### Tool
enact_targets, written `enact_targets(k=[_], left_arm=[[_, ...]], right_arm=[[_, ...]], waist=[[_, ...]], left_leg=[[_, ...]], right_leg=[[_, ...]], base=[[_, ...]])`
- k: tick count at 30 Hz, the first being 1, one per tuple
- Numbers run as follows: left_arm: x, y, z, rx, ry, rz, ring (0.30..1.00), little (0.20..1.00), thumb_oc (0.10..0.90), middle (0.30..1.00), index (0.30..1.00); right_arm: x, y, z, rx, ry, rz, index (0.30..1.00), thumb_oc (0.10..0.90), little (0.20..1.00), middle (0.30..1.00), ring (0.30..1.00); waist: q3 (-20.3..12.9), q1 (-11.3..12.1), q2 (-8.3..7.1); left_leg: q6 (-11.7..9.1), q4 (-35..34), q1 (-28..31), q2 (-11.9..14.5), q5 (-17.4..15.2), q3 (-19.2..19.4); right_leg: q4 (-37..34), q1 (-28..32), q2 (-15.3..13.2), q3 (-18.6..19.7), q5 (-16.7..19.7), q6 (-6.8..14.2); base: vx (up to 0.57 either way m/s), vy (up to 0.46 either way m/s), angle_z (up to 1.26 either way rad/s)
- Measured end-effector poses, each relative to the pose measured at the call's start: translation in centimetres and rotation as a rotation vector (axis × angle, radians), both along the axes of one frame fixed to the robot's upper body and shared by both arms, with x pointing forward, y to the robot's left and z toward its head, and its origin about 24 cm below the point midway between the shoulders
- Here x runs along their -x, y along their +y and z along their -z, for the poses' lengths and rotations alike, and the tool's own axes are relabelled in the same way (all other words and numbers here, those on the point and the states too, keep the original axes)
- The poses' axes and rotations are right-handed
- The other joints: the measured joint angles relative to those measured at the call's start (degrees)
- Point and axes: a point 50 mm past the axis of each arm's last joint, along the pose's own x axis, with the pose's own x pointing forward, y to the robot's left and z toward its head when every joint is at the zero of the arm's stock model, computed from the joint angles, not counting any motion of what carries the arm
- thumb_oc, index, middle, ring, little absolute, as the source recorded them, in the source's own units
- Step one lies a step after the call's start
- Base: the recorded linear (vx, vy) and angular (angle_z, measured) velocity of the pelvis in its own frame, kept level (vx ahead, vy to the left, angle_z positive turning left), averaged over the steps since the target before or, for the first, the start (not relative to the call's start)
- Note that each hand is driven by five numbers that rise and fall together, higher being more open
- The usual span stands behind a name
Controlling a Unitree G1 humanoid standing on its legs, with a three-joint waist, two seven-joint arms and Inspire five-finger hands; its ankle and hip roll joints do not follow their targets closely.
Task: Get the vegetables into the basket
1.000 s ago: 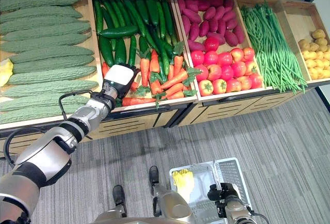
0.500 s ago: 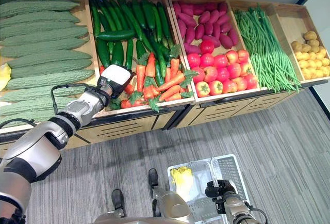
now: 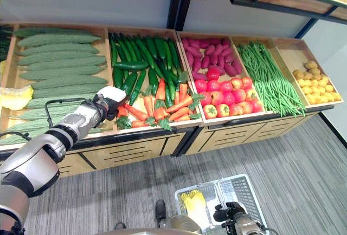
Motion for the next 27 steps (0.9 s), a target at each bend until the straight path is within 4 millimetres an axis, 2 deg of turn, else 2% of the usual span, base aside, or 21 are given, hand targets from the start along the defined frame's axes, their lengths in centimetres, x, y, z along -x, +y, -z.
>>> enact_targets(k=[5,9,14,22,27], left_arm=[[1.2,-0.4,2.4,0.027,0.062,0.003,1.000,1.000,0.900,1.000,1.000],[1.7,-0.6,3.5,0.057,0.080,-0.007,1.000,1.000,0.900,1.000,1.000],[1.8,-0.5,3.7,0.064,0.078,-0.019,1.000,1.000,0.900,1.000,1.000],[1.9,-0.1,4.1,0.052,0.093,-0.041,1.000,1.000,0.900,1.000,1.000],[1.9,-0.6,4.2,0.053,0.101,-0.018,1.000,1.000,0.900,1.000,1.000]], right_arm=[[1.4,-0.1,0.4,0.001,0.048,0.004,0.300,0.400,0.300,0.300,0.300],[2.7,-0.3,0.6,0.005,0.078,0.011,0.300,0.400,0.300,0.300,0.300],[3.4,-0.3,0.7,0.014,0.095,-0.003,0.300,0.400,0.300,0.300,0.300],[4.3,-0.6,0.7,0.037,0.117,-0.007,0.300,0.400,0.300,0.300,0.300],[4.3,-0.9,0.6,0.047,0.117,-0.007,0.300,0.400,0.300,0.300,0.300]], waist=[[-2.1,0.3,1.70],[-2.8,0.3,2.85],[-3.1,0.1,3.48],[-3.4,-1.4,6.13],[-3.2,-2.7,7.53]], left_leg=[[0.6,0.0,0.1,-0.7,0.0,-0.4],[0.7,0.0,0.0,-0.8,0.0,-0.3],[0.7,0.1,0.0,-0.7,0.0,0.2],[0.7,0.0,0.1,-0.7,0.0,1.0],[0.7,0.0,0.1,-0.6,0.0,1.3]], right_leg=[[0.0,0.2,-0.7,-0.1,0.0,0.0],[0.0,0.1,-0.8,0.1,-0.1,0.1],[0.0,-0.1,-0.6,0.5,-0.2,0.2],[0.0,-0.3,-0.5,1.1,-0.2,0.2],[0.0,-0.4,-0.4,1.4,-0.3,0.3]], base=[[-0.01,0.036,0.04],[0.00,0.027,-0.01],[0.03,0.010,-0.05],[0.05,-0.010,-0.05],[0.04,-0.020,-0.03]])
